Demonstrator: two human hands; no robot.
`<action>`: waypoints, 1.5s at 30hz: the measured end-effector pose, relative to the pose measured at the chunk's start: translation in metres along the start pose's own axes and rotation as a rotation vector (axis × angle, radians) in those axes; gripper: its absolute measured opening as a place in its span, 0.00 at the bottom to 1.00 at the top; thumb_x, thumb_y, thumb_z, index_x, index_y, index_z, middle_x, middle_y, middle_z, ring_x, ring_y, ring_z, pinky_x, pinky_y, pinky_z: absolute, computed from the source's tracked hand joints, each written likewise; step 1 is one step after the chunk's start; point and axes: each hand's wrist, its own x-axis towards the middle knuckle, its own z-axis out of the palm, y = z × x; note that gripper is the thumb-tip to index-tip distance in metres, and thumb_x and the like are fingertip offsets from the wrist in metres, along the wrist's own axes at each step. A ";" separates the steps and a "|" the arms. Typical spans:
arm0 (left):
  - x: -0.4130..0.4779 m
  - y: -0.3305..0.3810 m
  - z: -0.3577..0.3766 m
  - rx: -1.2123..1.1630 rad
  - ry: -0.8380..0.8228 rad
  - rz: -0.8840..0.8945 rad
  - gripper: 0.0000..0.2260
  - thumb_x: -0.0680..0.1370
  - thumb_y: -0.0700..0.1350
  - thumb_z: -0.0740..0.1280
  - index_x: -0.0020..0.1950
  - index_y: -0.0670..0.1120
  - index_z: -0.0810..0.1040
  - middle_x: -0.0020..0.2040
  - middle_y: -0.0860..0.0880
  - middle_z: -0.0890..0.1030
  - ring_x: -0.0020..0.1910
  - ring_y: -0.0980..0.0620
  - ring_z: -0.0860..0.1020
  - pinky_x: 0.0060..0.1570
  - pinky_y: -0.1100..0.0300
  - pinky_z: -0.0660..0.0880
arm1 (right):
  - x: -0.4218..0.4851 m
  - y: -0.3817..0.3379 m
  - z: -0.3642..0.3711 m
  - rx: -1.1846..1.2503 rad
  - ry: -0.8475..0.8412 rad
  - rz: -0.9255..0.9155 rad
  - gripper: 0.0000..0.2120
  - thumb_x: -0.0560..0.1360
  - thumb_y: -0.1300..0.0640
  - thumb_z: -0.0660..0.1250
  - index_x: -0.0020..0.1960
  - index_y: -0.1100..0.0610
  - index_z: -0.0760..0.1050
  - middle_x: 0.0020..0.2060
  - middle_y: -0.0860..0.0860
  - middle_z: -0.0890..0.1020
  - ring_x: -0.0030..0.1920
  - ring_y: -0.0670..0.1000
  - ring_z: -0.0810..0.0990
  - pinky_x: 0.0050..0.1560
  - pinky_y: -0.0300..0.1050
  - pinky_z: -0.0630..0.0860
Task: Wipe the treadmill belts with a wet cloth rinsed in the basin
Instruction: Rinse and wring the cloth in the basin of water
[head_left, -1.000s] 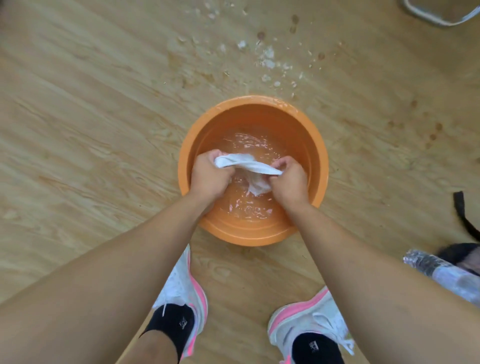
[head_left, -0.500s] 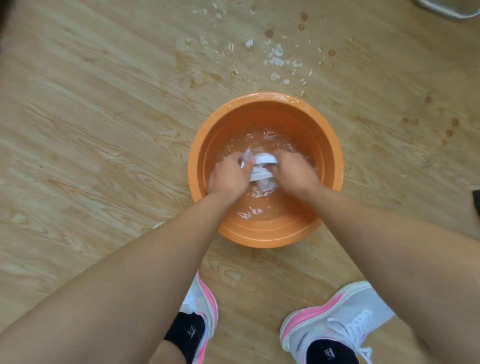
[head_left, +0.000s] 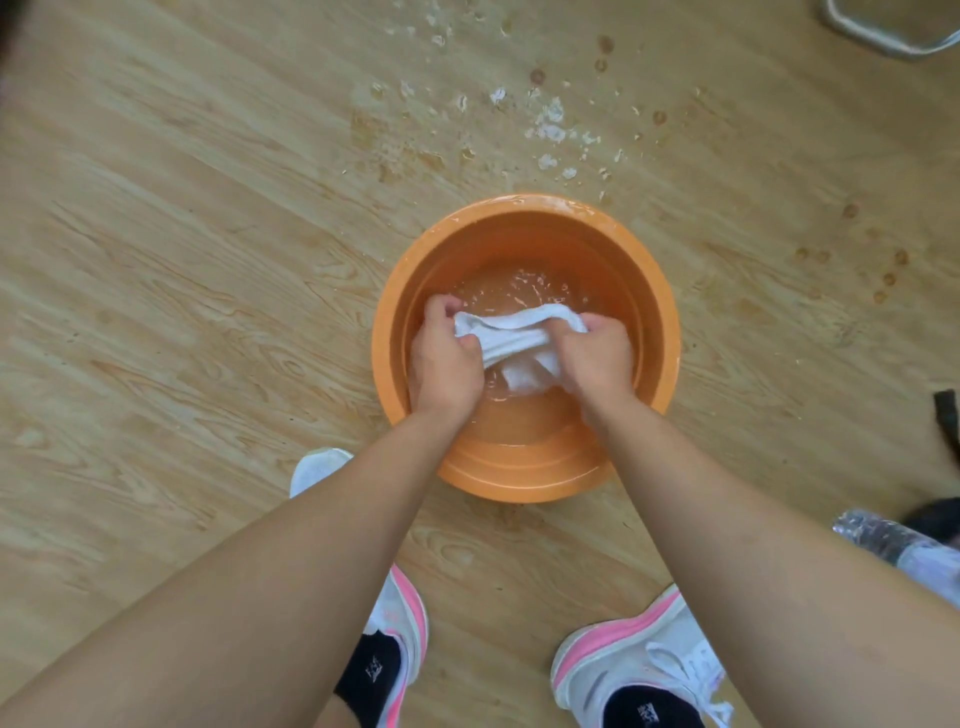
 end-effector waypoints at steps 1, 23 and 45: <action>-0.004 0.002 0.003 0.078 -0.015 0.038 0.21 0.79 0.37 0.61 0.70 0.54 0.73 0.63 0.50 0.79 0.62 0.43 0.79 0.62 0.49 0.77 | 0.005 0.003 -0.004 -0.007 0.048 -0.022 0.11 0.74 0.50 0.72 0.45 0.58 0.83 0.33 0.46 0.82 0.36 0.50 0.79 0.40 0.45 0.74; 0.028 0.004 0.018 -0.297 0.051 -0.267 0.21 0.81 0.62 0.67 0.45 0.43 0.80 0.43 0.45 0.83 0.44 0.43 0.80 0.50 0.51 0.76 | 0.014 -0.007 0.005 0.103 -0.093 0.120 0.17 0.76 0.44 0.66 0.55 0.55 0.83 0.46 0.54 0.87 0.49 0.60 0.86 0.54 0.59 0.83; -0.023 0.005 0.013 -0.453 -0.090 -0.371 0.14 0.84 0.55 0.64 0.66 0.49 0.78 0.56 0.47 0.84 0.57 0.42 0.83 0.57 0.46 0.81 | 0.024 -0.032 0.006 -0.517 -0.231 -0.193 0.13 0.84 0.50 0.61 0.59 0.55 0.80 0.58 0.59 0.84 0.61 0.63 0.81 0.56 0.52 0.75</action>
